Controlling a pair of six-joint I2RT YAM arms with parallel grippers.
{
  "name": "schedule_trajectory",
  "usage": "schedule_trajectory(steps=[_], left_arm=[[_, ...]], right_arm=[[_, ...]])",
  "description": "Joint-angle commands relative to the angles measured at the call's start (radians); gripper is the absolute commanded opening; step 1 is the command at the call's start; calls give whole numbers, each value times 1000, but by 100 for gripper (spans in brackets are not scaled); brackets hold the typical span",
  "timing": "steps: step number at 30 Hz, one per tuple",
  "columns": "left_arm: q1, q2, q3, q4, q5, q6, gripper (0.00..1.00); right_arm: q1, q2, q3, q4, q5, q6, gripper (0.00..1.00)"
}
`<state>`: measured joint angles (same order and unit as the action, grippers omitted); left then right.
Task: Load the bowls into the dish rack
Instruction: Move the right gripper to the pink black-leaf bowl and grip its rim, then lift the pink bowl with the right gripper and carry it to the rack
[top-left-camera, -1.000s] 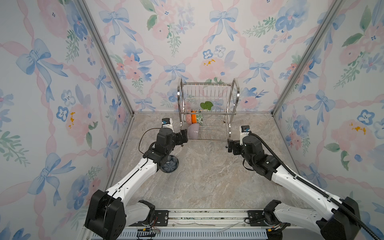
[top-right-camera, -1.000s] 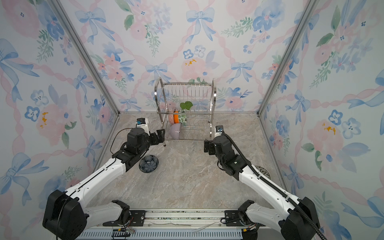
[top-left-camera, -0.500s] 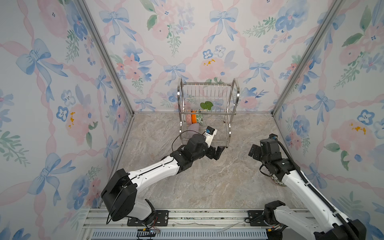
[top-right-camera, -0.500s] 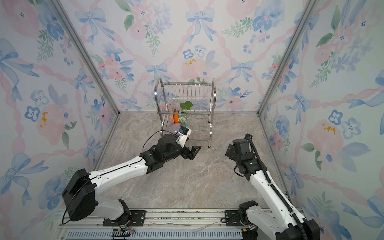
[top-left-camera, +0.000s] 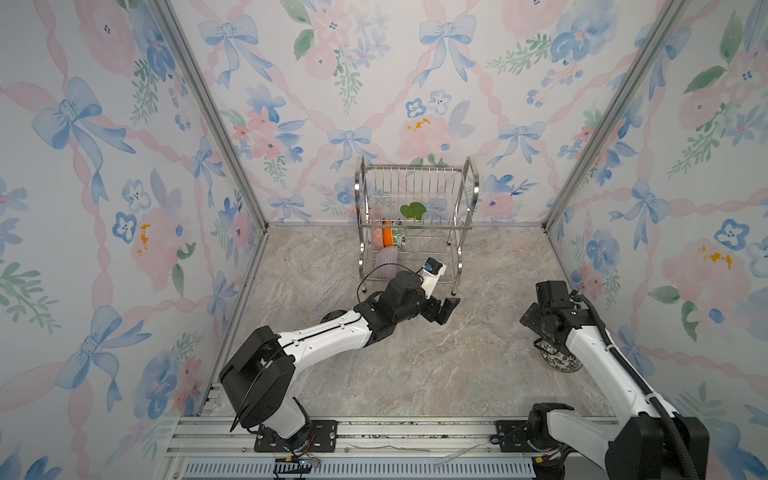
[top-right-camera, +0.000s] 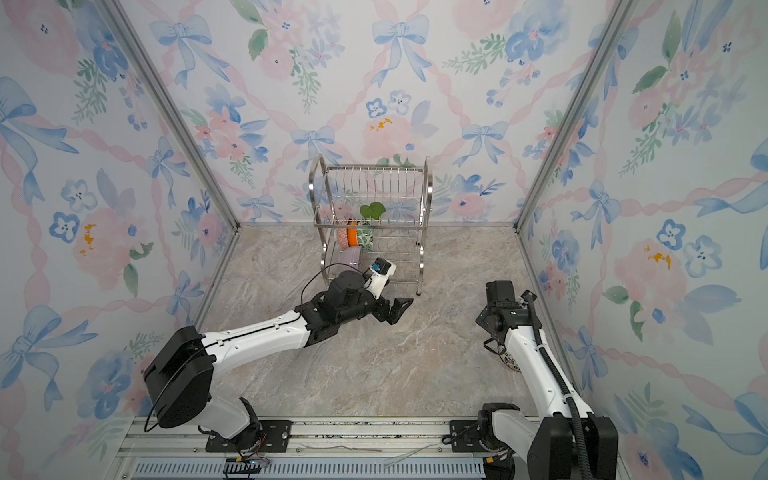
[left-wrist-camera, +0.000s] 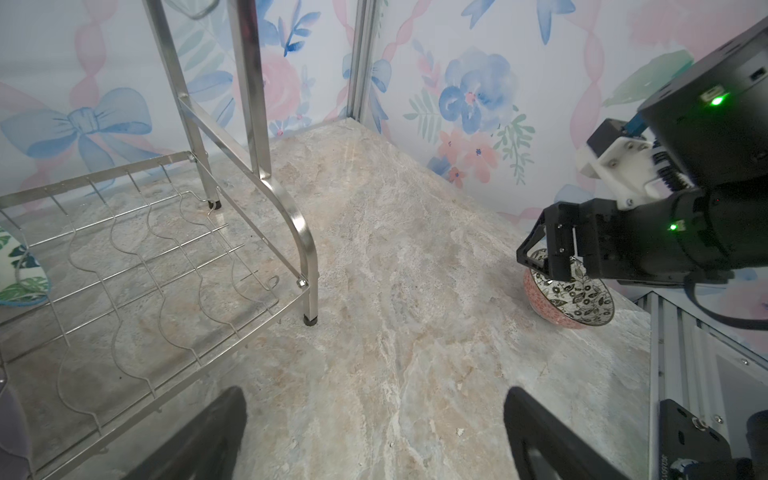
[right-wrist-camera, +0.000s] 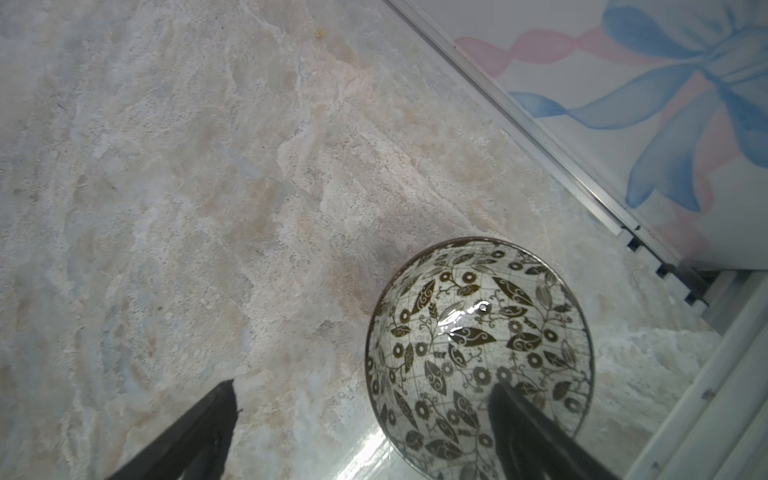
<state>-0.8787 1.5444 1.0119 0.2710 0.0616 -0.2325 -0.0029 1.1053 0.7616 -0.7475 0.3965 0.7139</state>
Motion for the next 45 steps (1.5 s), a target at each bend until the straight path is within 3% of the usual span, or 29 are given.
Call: schedule_trajectory(steps=[1,14,33,41,45], left_arm=[[-16,28,-4,34,0,37,98],[-28,-11,-56,34,-103,109,98],[-27,-29,-88,23,-174,110,98],[-26,-47,-101,20,-208,111,98],[-6,-67,-114,20,-242,93,98]], right_arm=[[-32,3,-39,2,-79,-36,97],[-75,106,-116,199,-217,-120,98],[-75,153,-161,281,-276,-125,42],[-74,130,-168,301,-303,-138,13],[-54,109,-157,304,-311,-144,5]])
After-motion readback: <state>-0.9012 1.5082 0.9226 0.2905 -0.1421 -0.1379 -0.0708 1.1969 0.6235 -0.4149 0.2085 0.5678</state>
